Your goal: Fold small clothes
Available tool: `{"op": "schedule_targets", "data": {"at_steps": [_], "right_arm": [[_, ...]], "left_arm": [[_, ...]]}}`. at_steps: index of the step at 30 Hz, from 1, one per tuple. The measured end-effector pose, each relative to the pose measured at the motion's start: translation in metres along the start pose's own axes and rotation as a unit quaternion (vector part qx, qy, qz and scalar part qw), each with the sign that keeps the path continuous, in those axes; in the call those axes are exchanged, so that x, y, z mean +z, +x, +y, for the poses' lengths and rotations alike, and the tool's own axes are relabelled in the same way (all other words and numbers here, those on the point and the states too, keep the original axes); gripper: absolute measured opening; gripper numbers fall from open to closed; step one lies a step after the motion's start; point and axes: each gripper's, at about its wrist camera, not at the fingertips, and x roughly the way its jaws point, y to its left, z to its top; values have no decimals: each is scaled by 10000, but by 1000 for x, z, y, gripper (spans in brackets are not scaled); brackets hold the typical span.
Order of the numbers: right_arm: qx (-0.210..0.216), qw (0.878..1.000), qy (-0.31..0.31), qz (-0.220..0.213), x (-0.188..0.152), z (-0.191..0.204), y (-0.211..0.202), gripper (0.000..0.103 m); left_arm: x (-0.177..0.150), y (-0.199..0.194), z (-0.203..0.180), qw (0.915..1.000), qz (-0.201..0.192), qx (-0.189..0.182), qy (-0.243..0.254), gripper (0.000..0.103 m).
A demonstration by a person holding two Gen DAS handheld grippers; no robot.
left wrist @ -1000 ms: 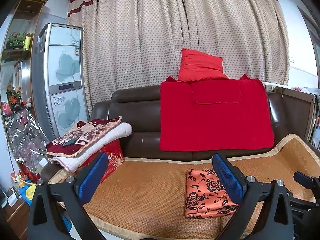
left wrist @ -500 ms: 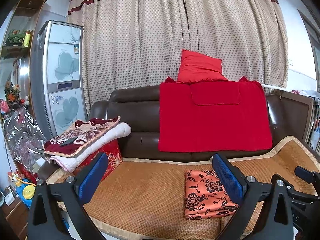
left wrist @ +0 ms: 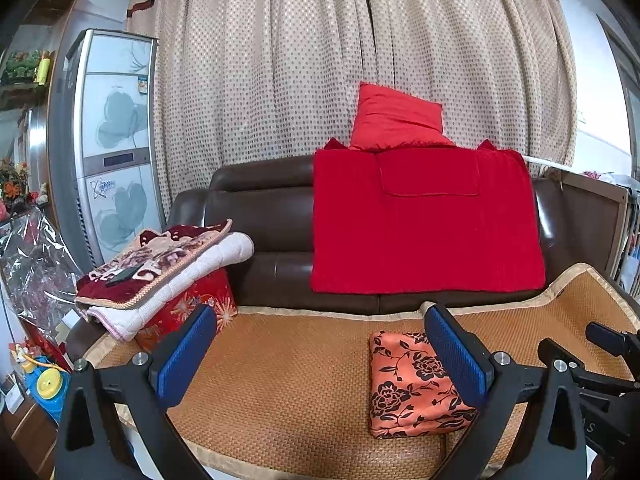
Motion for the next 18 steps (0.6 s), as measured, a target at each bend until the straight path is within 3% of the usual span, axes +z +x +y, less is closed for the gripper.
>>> {"op": "schedule_targets", "data": {"at_steps": [18], "right_arm": [[-44, 9999, -50, 159, 17, -9, 52, 74]], "left_arm": [[-1, 52, -10, 9995, 291, 58, -59, 103]]}}
